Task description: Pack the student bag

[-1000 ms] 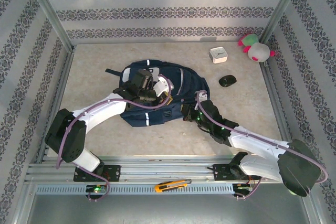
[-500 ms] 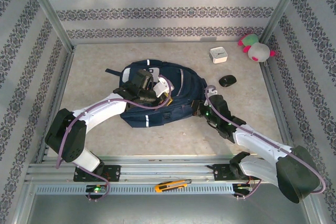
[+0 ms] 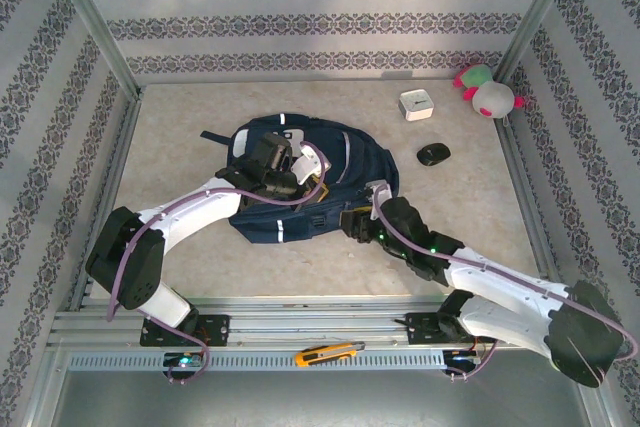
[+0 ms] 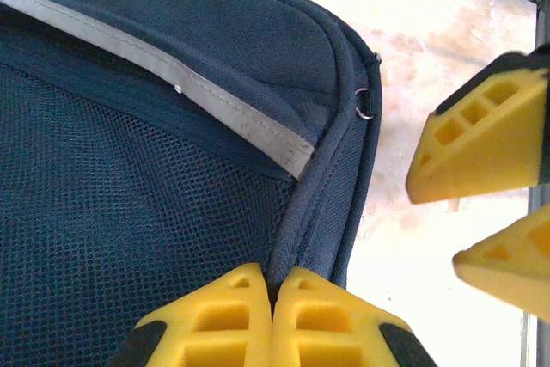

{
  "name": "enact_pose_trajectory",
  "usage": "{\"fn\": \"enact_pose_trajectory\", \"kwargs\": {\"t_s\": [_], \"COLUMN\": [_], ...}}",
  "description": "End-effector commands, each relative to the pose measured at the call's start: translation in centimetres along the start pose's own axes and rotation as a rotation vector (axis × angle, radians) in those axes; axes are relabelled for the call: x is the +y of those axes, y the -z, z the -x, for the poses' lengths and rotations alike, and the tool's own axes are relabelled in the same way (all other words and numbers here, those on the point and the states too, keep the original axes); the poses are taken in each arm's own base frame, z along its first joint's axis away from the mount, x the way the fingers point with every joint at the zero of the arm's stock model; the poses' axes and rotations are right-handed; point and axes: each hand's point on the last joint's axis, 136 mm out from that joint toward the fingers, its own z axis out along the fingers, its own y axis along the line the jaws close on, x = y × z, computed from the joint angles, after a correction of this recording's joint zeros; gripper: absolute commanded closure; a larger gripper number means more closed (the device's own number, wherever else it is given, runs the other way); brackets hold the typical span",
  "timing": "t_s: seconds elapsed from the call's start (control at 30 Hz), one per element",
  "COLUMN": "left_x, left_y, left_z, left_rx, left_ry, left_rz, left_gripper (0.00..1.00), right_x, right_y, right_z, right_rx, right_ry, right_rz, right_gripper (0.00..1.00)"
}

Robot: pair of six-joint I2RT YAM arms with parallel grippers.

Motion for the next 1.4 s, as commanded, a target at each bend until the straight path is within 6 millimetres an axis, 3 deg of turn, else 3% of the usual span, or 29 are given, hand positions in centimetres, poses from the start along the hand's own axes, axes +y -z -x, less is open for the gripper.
{"fn": "enact_pose_trajectory", "kwargs": {"t_s": [0.0,0.17,0.3,0.4,0.5,0.53,0.83,1.13,1.37], "left_x": [-0.9,-1.1,-1.2,-0.9,-0.1,0.1,1.1,1.5,1.7], "left_y": [1.0,1.1,1.2,1.2,1.2,1.3,2.0,2.9,3.3], "left_z": [1.3,1.6,1.6,1.2,-0.1,-0.4,-3.1,-4.1,-4.3], "left_rx": [-0.031,-0.042,-0.044,-0.024,0.033,0.052,0.178,0.227,0.241], "left_ry": [0.035,0.037,0.033,0.028,0.016,0.003,-0.062,-0.115,-0.12], "left_rz": [-0.035,-0.043,-0.041,-0.022,0.023,0.041,0.113,0.15,0.168], "left_gripper": [1.0,1.0,1.0,1.0,1.0,1.0,1.0,1.0,1.0], "right_x": [-0.7,-0.9,-1.7,-2.0,-2.0,-2.0,-3.8,-6.5,-5.0], "right_y": [-1.0,-3.0,-3.3,-3.0,-2.4,-2.1,-0.1,0.3,0.2], "right_z": [0.7,1.5,2.9,3.7,3.3,3.0,1.5,3.3,2.1], "right_rx": [-0.031,-0.042,-0.11,-0.132,-0.093,-0.08,0.101,0.15,0.215], "right_ry": [0.036,0.092,0.129,0.173,0.201,0.206,0.138,0.023,0.013], "right_rz": [-0.091,-0.161,-0.218,-0.228,-0.176,-0.152,-0.002,0.019,0.123], "right_gripper": [0.55,0.54,0.56,0.73,0.97,1.0,1.0,1.0,1.0]}}
